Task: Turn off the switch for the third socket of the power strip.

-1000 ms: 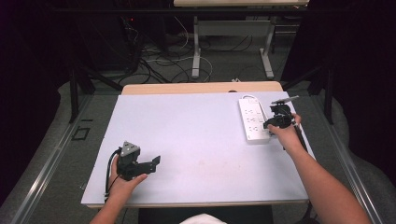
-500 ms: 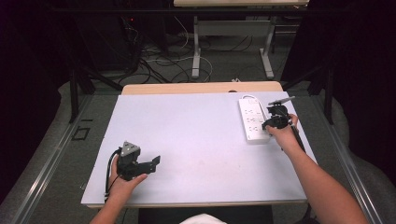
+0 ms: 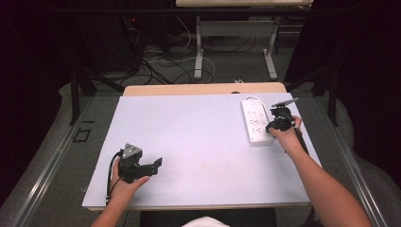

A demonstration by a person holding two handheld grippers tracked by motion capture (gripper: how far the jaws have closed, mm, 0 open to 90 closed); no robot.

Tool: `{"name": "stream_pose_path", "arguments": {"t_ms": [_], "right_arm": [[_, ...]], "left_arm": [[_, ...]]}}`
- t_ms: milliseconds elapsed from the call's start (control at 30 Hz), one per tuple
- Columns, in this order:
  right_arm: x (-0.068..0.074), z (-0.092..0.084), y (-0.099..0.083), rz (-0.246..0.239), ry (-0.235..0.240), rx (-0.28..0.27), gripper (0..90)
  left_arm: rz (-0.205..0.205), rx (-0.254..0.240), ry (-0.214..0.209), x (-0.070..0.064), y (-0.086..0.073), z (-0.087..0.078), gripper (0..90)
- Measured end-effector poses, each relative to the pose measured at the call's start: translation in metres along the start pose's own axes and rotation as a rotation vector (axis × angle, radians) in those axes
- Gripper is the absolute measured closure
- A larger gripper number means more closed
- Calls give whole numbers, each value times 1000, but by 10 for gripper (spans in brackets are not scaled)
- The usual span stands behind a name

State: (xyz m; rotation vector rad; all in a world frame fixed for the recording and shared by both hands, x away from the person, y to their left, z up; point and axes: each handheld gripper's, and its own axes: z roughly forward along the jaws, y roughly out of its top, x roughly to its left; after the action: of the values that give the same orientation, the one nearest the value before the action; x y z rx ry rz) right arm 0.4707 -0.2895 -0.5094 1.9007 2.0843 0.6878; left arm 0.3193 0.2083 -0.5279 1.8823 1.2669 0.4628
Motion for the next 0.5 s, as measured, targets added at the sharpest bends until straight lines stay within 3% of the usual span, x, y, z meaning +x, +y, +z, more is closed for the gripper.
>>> {"name": "stream_pose_path", "arguments": {"t_ms": [500], "right_arm": [[-5,0,1,6,19,17,865]], "left_arm": [[3,-4,3,0,0,1,140]]}}
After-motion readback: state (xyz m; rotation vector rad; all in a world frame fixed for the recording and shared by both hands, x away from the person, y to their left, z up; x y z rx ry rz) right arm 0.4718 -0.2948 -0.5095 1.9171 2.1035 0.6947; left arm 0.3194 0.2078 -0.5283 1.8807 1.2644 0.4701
